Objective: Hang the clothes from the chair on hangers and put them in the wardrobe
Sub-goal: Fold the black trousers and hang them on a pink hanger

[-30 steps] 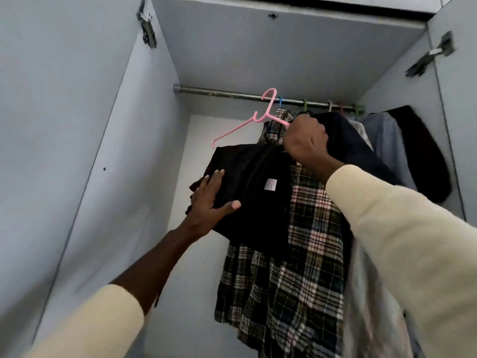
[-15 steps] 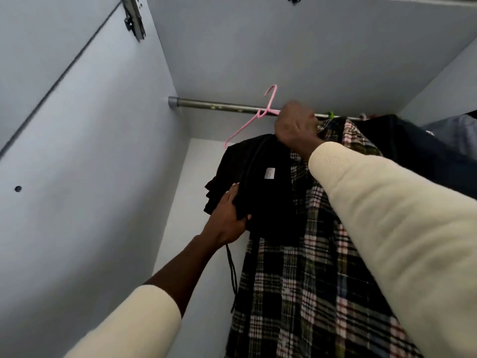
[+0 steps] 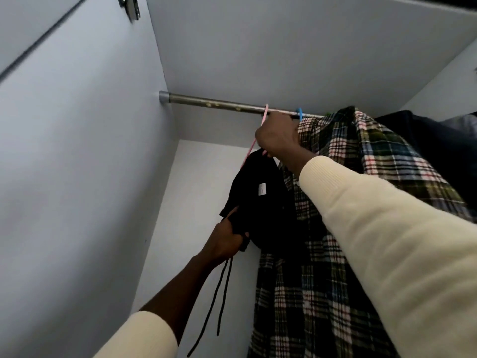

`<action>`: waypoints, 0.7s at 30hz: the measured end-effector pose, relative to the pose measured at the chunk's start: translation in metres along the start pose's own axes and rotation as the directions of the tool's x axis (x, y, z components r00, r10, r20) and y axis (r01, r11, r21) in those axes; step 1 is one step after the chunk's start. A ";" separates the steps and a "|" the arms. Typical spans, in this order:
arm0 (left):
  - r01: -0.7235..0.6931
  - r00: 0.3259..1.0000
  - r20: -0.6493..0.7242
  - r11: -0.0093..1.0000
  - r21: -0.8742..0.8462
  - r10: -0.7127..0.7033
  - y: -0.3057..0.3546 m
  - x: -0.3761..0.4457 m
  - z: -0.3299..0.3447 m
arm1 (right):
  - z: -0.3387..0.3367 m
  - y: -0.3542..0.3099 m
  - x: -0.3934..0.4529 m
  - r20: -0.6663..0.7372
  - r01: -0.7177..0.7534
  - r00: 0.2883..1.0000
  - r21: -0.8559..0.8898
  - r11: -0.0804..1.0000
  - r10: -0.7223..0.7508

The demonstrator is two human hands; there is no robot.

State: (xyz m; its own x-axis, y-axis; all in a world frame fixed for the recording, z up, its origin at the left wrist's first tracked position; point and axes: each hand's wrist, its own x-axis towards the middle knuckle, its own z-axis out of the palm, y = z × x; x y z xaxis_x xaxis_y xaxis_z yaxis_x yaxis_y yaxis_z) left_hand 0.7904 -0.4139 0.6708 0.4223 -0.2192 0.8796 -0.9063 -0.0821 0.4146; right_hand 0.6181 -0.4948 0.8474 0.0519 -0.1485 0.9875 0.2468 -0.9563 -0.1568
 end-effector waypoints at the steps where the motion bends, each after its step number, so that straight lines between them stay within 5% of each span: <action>1: 0.020 1.000 -0.006 0.999 -0.038 -0.021 -0.004 -0.003 0.001 | 0.001 0.000 -0.004 0.006 -0.026 1.000 0.074 0.997 0.026; 4: 0.035 0.994 -0.096 0.993 -0.112 -0.046 0.000 -0.014 0.003 | 0.004 0.001 -0.016 0.017 -0.082 0.997 0.272 0.959 0.080; 12: 0.081 0.952 -0.295 0.997 0.008 -0.075 0.028 -0.041 0.004 | 0.011 0.015 -0.054 -0.096 0.073 0.994 0.297 0.952 -0.047; 21: 0.384 0.879 -0.400 0.882 0.273 -0.259 0.097 -0.092 0.018 | -0.015 0.046 -0.119 0.006 -0.274 0.950 0.488 0.829 0.311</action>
State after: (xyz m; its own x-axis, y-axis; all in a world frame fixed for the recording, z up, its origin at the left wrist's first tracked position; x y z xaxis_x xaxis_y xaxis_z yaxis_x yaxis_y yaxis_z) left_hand 0.6633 -0.4188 0.6256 0.6138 0.2175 0.7589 -0.6421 -0.4217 0.6402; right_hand 0.6086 -0.5248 0.7230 0.1320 -0.4367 0.8899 0.6623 -0.6291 -0.4070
